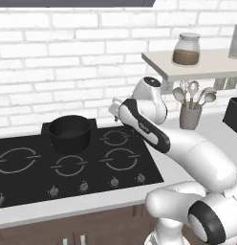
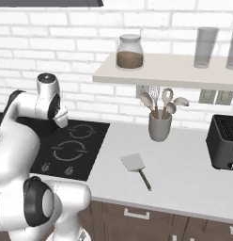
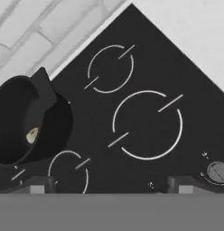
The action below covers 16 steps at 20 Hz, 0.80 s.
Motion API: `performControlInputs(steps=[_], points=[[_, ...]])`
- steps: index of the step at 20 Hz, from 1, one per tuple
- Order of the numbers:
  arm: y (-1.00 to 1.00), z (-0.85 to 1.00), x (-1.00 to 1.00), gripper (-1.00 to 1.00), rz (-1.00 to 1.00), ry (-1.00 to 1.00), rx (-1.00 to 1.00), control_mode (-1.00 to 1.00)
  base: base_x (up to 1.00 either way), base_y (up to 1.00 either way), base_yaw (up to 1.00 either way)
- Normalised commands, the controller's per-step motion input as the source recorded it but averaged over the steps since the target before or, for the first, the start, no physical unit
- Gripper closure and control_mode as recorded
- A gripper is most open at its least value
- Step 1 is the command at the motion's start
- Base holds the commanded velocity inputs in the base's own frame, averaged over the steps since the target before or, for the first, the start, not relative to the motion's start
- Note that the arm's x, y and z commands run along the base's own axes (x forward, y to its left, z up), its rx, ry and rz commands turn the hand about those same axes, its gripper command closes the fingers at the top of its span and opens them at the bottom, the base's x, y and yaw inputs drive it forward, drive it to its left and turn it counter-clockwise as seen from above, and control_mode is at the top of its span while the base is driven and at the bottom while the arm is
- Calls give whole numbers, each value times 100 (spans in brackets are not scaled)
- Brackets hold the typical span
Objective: Put the tomato and garlic in the pot. Retrieve the spatula and lightly stir the vegetables in the pot.
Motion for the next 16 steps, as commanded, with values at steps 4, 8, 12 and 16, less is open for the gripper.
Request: performControlInputs(steps=[4,8,12,16], points=[[-100,15,-29,-100,-48,27,33,-100,0,0,0],[-100,2,-34,-100,-51,26,27,-100,0,0,0],[-100,0,-31,-100,-53,24,26,-100,0,0,0],[-100,-1,-11,-100,-54,21,22,-100,0,0,0]])
